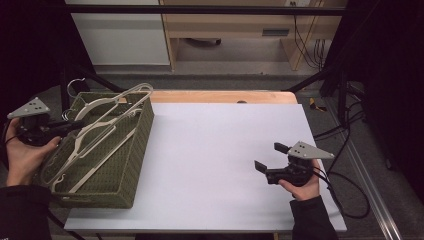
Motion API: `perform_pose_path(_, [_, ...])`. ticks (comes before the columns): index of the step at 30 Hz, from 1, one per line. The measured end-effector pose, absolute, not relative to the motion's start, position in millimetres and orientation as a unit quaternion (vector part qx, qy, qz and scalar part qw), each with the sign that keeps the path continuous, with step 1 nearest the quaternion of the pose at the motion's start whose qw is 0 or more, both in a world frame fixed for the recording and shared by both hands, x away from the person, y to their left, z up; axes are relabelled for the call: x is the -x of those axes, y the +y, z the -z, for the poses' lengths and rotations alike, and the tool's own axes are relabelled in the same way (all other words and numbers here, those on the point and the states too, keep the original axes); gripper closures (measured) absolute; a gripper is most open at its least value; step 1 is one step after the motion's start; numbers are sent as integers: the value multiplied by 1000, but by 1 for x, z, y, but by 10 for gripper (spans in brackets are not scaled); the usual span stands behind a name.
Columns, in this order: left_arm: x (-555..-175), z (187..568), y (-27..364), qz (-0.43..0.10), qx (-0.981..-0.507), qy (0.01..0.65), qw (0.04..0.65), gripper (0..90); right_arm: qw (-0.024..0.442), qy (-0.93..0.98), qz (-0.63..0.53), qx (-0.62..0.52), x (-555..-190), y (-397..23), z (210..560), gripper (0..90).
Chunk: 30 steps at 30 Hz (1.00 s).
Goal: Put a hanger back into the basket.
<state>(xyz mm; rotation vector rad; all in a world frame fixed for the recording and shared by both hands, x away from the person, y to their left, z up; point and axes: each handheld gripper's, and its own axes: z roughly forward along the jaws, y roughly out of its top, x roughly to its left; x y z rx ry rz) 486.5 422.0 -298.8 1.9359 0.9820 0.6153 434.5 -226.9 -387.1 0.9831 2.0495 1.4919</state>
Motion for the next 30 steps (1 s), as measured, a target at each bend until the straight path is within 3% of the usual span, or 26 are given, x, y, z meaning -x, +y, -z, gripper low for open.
perform_pose_path(13, [-490, 319, 433, -225, -773, 427, 412, 862, 211, 739, -535, -351, -435, -227, 388, 62])
perform_pose_path(30, [-501, 373, 432, -149, -755, 495, 405, 850, 211, 735, -538, -355, -434, -227, 387, 64])
